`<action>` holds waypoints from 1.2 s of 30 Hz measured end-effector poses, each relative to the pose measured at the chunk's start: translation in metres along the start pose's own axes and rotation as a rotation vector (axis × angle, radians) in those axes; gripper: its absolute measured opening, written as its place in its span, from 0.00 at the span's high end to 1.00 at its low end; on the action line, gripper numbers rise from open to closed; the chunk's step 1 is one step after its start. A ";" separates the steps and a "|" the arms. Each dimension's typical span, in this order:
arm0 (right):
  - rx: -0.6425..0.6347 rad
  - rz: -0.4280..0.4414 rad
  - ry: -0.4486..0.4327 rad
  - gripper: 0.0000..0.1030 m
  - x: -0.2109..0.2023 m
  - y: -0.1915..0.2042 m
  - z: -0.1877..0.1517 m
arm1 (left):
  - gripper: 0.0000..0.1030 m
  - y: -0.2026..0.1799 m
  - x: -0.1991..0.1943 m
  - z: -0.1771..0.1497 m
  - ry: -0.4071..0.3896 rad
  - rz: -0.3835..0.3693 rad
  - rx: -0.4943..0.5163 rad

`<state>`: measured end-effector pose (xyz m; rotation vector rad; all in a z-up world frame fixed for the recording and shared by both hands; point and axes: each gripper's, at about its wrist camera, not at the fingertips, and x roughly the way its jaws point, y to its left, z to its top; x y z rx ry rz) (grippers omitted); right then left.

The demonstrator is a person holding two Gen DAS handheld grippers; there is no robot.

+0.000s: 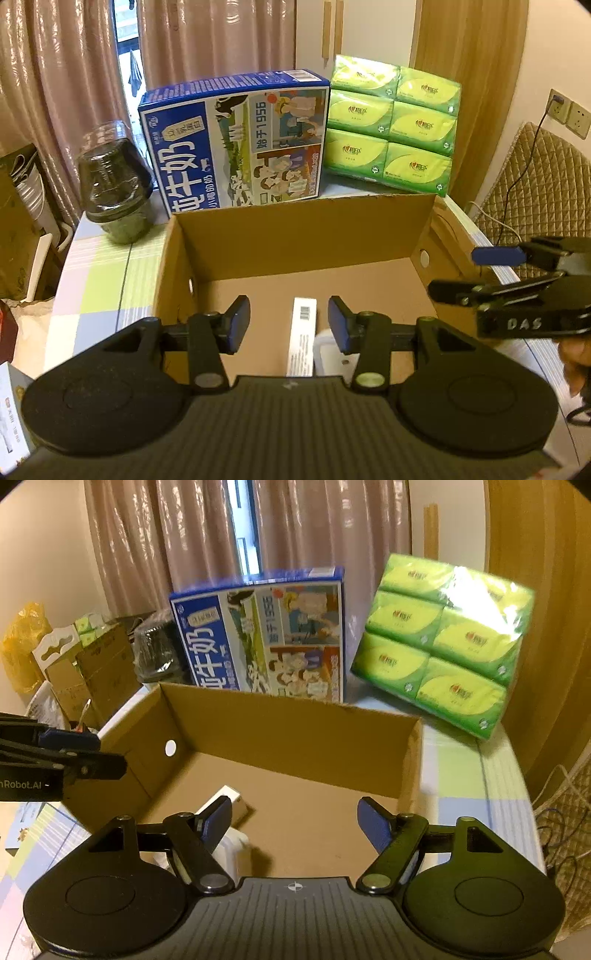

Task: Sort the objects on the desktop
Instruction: 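Carry both held items into the cardboard box and open both tools, then withdraw both tools from the box back over the table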

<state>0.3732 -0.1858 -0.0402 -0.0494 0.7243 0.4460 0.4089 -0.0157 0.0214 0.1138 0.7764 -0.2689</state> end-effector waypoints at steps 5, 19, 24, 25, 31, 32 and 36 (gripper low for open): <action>-0.024 -0.004 -0.042 0.22 -0.036 0.013 -0.001 | 0.54 0.001 -0.033 -0.014 -0.017 0.011 -0.008; -0.057 0.053 -0.084 0.02 -0.143 0.068 -0.046 | 0.30 0.007 -0.145 -0.075 -0.052 0.036 -0.068; -0.067 0.068 -0.052 0.02 -0.165 0.084 -0.081 | 0.20 0.008 -0.172 -0.111 -0.051 0.048 -0.066; -0.062 0.070 -0.049 0.02 -0.168 0.086 -0.089 | 0.16 0.007 -0.176 -0.119 -0.049 0.058 -0.057; 0.015 0.080 -0.016 0.02 -0.184 0.088 -0.139 | 0.05 0.008 -0.196 -0.169 -0.021 0.079 -0.032; 0.028 0.079 -0.010 0.02 -0.186 0.087 -0.145 | 0.05 0.007 -0.198 -0.177 -0.018 0.081 -0.019; 0.041 0.082 0.010 0.02 -0.195 0.090 -0.168 | 0.04 0.003 -0.204 -0.204 -0.011 0.093 0.033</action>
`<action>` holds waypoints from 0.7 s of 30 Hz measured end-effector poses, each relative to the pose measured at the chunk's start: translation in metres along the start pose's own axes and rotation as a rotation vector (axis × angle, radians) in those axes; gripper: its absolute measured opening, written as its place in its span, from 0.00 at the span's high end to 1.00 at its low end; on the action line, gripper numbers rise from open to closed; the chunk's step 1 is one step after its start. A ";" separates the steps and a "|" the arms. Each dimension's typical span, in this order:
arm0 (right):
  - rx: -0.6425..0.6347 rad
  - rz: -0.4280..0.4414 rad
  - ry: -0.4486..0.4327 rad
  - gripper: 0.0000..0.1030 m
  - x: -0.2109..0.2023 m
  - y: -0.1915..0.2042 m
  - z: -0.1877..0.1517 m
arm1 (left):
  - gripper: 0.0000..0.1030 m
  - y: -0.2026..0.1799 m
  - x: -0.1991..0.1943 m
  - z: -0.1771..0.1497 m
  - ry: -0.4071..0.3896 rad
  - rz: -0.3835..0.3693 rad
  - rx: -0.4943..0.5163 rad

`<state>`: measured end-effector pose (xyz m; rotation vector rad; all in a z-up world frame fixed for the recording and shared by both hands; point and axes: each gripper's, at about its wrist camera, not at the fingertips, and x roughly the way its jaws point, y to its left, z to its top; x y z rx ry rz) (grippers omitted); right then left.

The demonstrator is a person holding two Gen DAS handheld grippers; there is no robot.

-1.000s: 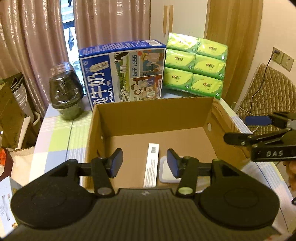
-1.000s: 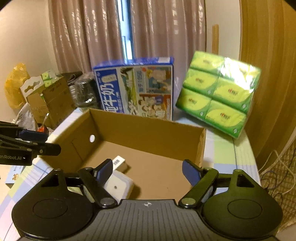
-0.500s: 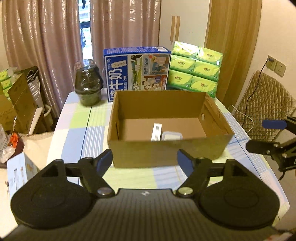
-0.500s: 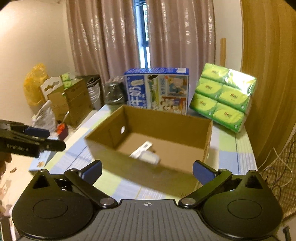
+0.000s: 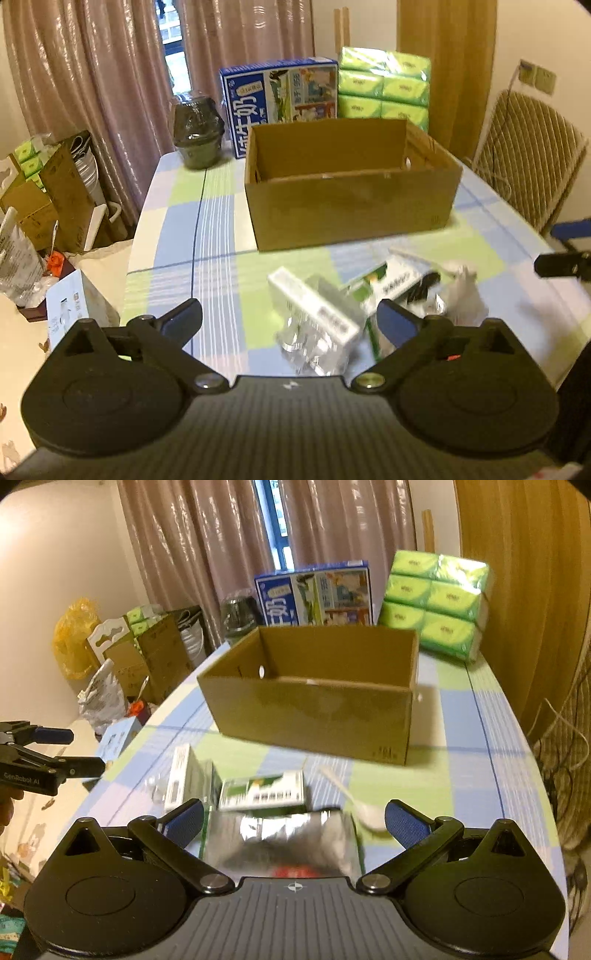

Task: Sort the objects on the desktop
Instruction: 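Withdraw both tools from the box back over the table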

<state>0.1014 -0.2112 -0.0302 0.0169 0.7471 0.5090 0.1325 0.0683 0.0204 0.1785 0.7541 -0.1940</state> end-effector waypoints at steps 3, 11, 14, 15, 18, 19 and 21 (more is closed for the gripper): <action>0.005 0.000 0.013 0.02 -0.003 -0.001 -0.013 | 0.02 -0.002 -0.003 -0.019 0.009 -0.020 0.036; 0.012 -0.022 0.065 0.02 -0.004 -0.004 -0.048 | 0.01 -0.001 0.004 -0.056 0.045 -0.069 0.110; 0.034 -0.043 0.077 0.02 -0.001 -0.004 -0.059 | 0.01 0.001 0.009 -0.067 0.061 -0.078 0.112; 0.035 -0.045 0.083 0.02 0.001 -0.003 -0.062 | 0.01 0.001 0.011 -0.070 0.065 -0.079 0.110; 0.044 -0.050 0.103 0.02 0.009 0.001 -0.071 | 0.01 0.003 0.017 -0.077 0.073 -0.087 0.099; 0.054 -0.049 0.105 0.02 0.012 0.002 -0.074 | 0.01 0.003 0.019 -0.079 0.074 -0.091 0.094; 0.069 -0.052 0.099 0.02 0.016 0.006 -0.079 | 0.01 0.005 0.023 -0.081 0.076 -0.103 0.082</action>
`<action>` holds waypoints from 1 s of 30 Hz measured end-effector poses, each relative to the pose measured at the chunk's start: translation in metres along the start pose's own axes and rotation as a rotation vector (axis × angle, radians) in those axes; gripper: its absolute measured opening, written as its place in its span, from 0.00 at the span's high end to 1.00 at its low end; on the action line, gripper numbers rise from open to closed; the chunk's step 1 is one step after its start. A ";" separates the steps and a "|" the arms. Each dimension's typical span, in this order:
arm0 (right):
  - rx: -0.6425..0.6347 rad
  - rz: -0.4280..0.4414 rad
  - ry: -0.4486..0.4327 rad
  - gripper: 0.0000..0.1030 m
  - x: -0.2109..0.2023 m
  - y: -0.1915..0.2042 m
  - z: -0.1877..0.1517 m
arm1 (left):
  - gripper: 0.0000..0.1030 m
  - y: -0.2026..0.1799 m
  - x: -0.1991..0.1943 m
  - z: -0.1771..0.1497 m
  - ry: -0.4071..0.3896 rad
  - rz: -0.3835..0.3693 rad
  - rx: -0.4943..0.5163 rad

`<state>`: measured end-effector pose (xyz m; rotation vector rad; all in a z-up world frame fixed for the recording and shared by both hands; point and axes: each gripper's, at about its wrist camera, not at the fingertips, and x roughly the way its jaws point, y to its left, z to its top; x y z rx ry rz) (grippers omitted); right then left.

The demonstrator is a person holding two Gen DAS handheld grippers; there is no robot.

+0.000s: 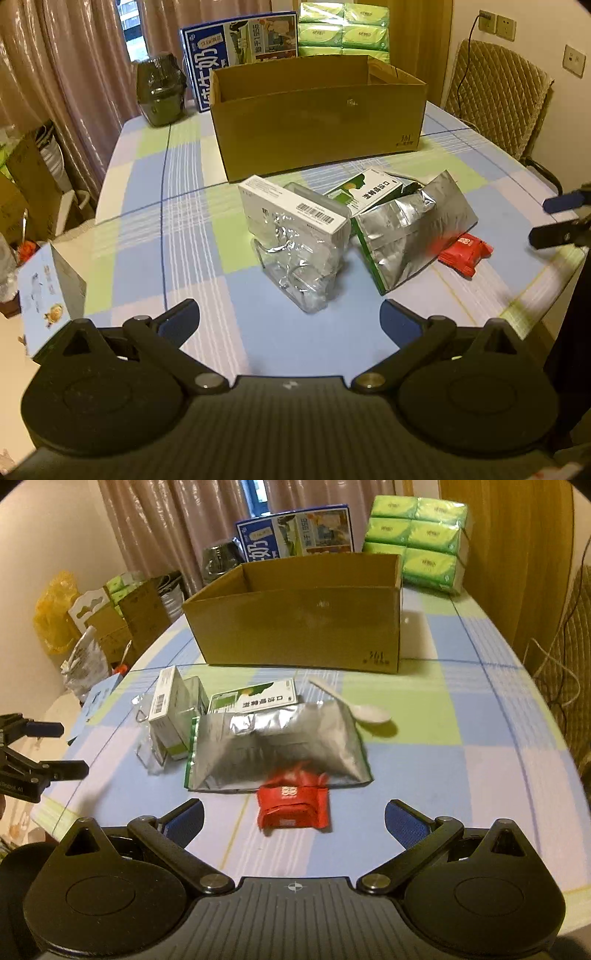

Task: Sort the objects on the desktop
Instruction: 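Withdraw both tools from the box back over the table, then grasp the red candy packet with the right tool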

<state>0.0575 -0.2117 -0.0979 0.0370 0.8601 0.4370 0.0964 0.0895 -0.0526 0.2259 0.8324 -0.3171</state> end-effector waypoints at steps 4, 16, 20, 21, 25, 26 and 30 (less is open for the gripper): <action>0.003 -0.018 -0.021 0.02 0.013 0.009 -0.008 | 0.01 0.006 0.008 -0.003 0.002 -0.024 -0.020; 0.009 -0.070 -0.046 0.07 0.054 0.014 -0.027 | 0.01 0.022 0.032 -0.011 0.001 -0.075 -0.032; 0.001 -0.088 -0.022 0.12 0.069 0.013 -0.030 | 0.01 0.024 0.041 -0.013 -0.001 -0.091 -0.016; 0.007 -0.093 -0.019 0.13 0.072 0.012 -0.030 | 0.01 0.024 0.044 -0.013 0.001 -0.093 -0.013; -0.001 -0.111 -0.023 0.19 0.080 0.011 -0.030 | 0.01 0.026 0.054 -0.013 0.001 -0.110 -0.005; -0.009 -0.115 -0.028 0.20 0.081 0.012 -0.030 | 0.01 0.026 0.057 -0.013 0.002 -0.112 -0.003; -0.049 -0.130 -0.038 0.27 0.086 0.017 -0.030 | 0.01 0.027 0.066 -0.011 0.009 -0.117 0.011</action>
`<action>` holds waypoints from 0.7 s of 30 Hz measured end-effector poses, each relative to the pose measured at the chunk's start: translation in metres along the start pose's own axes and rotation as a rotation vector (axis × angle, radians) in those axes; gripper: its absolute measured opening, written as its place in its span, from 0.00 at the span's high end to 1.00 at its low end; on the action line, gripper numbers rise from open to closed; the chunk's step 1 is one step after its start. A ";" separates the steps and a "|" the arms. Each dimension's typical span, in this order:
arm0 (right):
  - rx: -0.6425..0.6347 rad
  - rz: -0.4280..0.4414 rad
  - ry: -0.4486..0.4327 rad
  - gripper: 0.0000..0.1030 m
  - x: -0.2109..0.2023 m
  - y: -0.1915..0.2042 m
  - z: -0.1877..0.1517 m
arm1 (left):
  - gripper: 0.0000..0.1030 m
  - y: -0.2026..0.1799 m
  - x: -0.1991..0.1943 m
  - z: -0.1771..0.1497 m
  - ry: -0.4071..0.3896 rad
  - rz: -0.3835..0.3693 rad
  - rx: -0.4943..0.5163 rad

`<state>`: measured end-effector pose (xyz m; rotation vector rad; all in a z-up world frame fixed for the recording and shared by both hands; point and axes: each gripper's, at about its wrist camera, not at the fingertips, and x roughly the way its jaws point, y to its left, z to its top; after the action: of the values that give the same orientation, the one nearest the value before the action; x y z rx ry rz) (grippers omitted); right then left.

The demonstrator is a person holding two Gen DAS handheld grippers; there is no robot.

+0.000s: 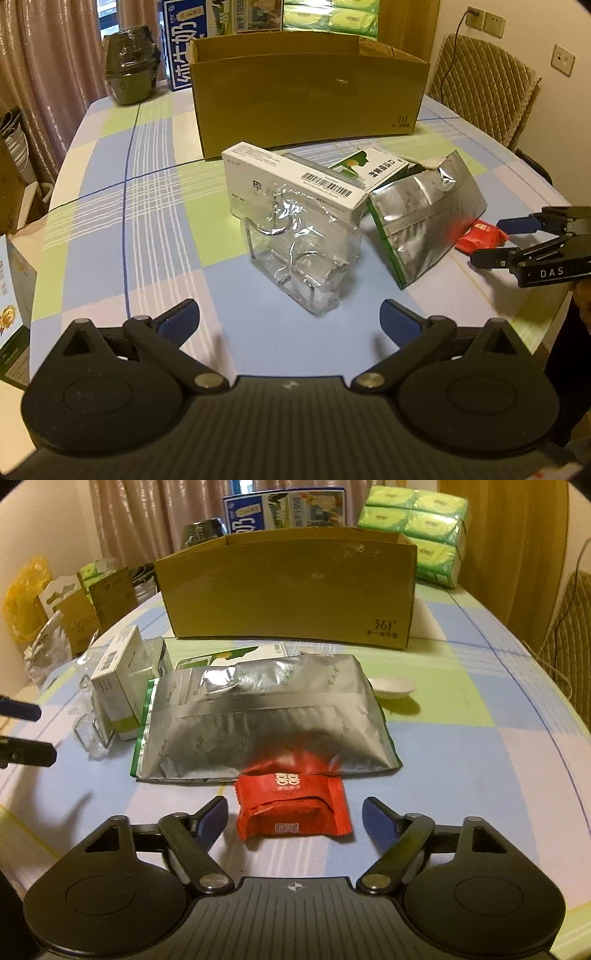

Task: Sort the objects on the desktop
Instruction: 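Grasp the red candy packet with the right tool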

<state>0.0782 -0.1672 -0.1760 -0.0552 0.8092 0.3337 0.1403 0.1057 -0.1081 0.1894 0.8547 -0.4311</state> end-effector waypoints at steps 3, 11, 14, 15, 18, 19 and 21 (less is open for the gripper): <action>-0.018 -0.007 -0.003 0.33 0.001 0.004 0.001 | 0.01 0.001 0.006 0.000 0.003 0.001 0.012; -0.031 -0.016 -0.003 0.54 0.001 0.007 0.002 | 0.01 0.004 0.013 0.002 0.005 -0.015 0.023; -0.043 -0.018 -0.002 0.58 0.000 0.009 0.003 | 0.01 0.005 0.015 0.004 0.001 -0.024 0.030; -0.045 -0.018 -0.004 0.59 -0.001 0.009 0.003 | 0.01 0.005 0.015 0.005 -0.001 -0.028 0.033; -0.031 -0.005 -0.004 0.62 -0.004 0.009 0.004 | 0.01 0.006 0.018 0.007 -0.010 -0.038 0.053; -0.026 0.002 0.000 0.62 -0.005 0.009 0.004 | 0.01 0.006 0.020 0.008 -0.013 -0.044 0.066; -0.032 0.007 0.001 0.62 -0.007 0.011 0.005 | 0.01 0.006 0.023 0.011 -0.016 -0.054 0.118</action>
<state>0.0734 -0.1579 -0.1669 -0.0820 0.8052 0.3531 0.1635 0.1009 -0.1185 0.2717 0.8210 -0.5334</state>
